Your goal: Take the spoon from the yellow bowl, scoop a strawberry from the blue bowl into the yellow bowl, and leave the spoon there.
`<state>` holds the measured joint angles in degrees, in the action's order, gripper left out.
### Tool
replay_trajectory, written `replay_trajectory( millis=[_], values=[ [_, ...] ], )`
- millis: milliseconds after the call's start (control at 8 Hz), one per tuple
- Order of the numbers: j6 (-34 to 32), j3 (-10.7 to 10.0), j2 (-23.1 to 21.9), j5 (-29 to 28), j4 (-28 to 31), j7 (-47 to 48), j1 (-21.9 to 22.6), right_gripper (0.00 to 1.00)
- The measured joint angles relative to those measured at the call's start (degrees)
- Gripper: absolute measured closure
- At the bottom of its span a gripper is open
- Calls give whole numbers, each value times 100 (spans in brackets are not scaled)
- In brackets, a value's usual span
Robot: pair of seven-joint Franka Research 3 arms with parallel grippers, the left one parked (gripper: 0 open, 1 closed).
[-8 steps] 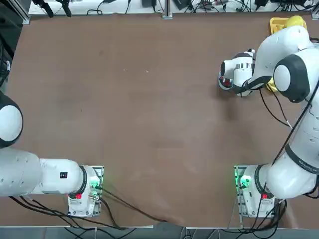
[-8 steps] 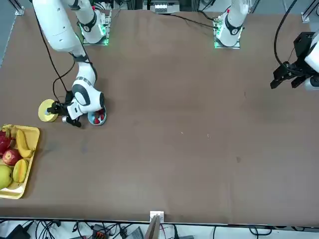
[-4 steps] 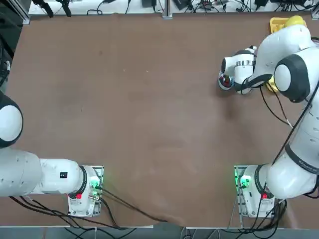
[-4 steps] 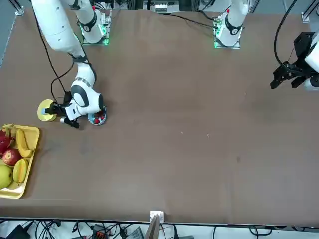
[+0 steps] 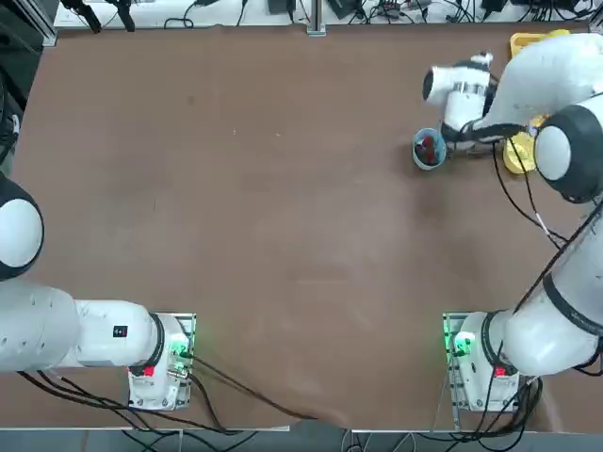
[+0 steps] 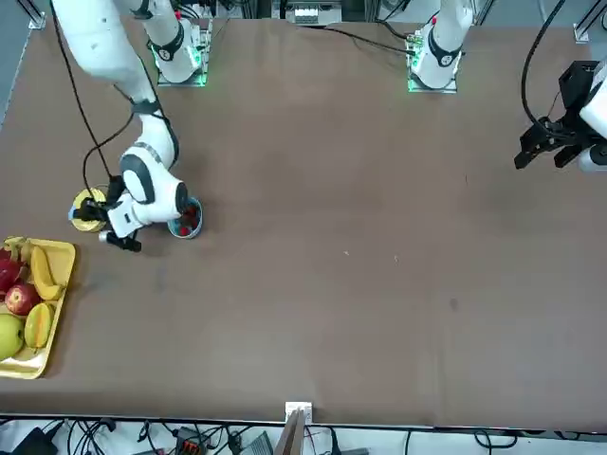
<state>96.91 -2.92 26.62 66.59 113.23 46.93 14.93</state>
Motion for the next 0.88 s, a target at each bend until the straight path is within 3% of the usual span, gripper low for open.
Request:
replay_trajectory(
  millis=[500,875],
  values=[
    [-1118,71,-219,-2539,-1761,-1472,868,90],
    [-1271,66,-213,-4339,-2655,-1607,1075,90]
  ],
)
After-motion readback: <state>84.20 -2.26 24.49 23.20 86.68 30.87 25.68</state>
